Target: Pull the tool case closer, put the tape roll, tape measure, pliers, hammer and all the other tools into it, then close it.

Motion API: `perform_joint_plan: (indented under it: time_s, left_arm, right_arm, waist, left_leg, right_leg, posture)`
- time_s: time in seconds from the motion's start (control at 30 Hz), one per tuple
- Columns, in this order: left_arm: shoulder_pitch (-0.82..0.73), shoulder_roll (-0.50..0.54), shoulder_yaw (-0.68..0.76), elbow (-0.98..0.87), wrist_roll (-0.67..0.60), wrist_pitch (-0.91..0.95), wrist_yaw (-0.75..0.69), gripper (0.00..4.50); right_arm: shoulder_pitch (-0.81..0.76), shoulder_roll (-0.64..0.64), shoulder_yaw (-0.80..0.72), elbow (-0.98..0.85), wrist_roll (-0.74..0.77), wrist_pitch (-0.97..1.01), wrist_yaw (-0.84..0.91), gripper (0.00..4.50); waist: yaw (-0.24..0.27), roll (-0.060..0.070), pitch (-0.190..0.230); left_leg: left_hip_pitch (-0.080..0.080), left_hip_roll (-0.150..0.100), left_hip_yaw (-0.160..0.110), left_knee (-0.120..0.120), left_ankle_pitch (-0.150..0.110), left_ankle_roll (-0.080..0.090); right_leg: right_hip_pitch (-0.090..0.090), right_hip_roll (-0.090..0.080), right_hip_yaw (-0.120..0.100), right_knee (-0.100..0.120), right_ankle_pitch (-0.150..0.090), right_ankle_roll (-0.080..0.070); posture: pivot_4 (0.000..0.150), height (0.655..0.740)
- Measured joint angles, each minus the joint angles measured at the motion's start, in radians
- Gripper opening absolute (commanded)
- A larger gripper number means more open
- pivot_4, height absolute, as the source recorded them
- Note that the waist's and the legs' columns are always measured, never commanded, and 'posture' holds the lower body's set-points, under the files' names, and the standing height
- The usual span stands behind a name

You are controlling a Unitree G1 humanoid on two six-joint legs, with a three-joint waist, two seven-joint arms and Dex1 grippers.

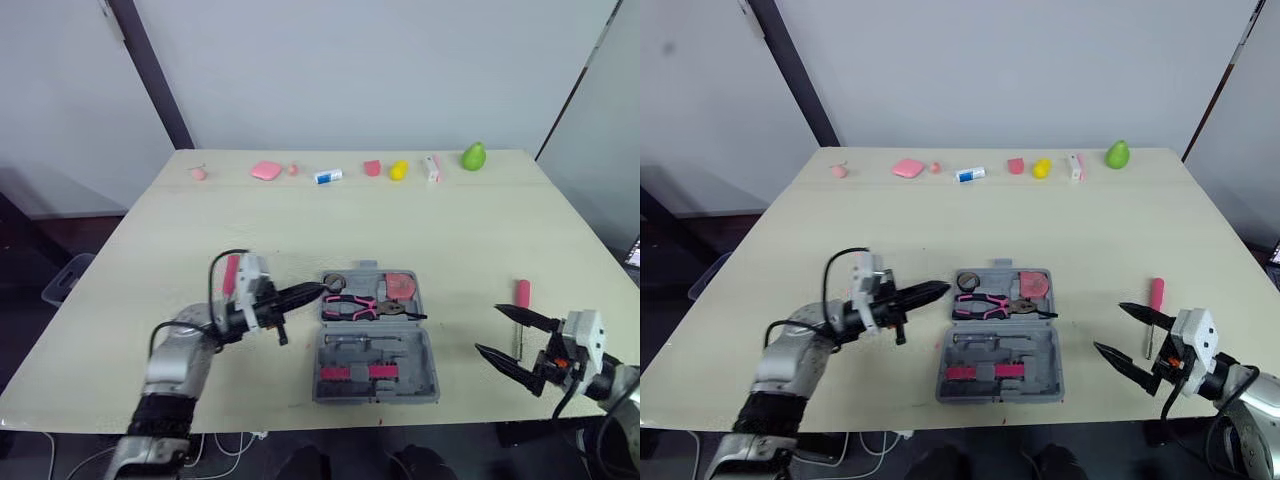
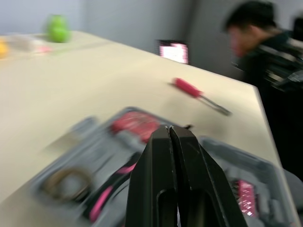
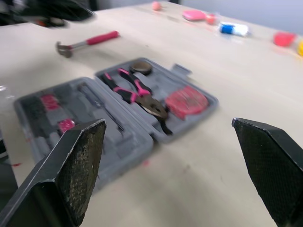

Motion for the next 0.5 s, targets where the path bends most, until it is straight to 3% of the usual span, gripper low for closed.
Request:
perform_joint_plan:
  time_s: [0.23, 0.37, 0.5]
  left_arm:
    - [0.272, 0.062, 0.188, -0.105, -0.04, 0.008, 0.096, 2.78]
    - [0.422, 0.068, 0.309, -0.109, -0.041, -0.026, 0.136, 4.48]
    - [0.503, 0.067, 0.365, -0.119, -0.042, -0.049, 0.152, 4.48]
  right_arm:
    - [0.067, 0.07, -0.056, 0.029, -0.031, -0.028, -0.114, 4.5]
    - [0.139, 0.093, -0.101, 0.086, -0.055, -0.053, -0.153, 4.5]
    - [0.183, 0.105, -0.121, 0.091, -0.057, -0.071, -0.166, 4.5]
  waist:
    - [-0.01, 0.0, 0.0]
    - [-0.01, 0.0, 0.0]
    - [-0.01, 0.0, 0.0]
  left_leg:
    - [0.002, 0.001, 0.002, 0.0, 0.0, 0.0]
    - [0.002, 0.001, 0.003, -0.001, 0.0, 0.0]
    - [0.002, 0.001, 0.004, -0.001, 0.0, 0.0]
  right_leg:
    - [0.0, -0.001, 0.0, 0.0, 0.0, -0.001]
    - [0.0, -0.001, 0.001, 0.0, -0.002, -0.004]
    - [0.0, -0.002, 0.001, 0.0, -0.003, -0.004]
  posture:
    - [0.15, 0.74]
    - [0.15, 0.74]
    - [0.15, 0.74]
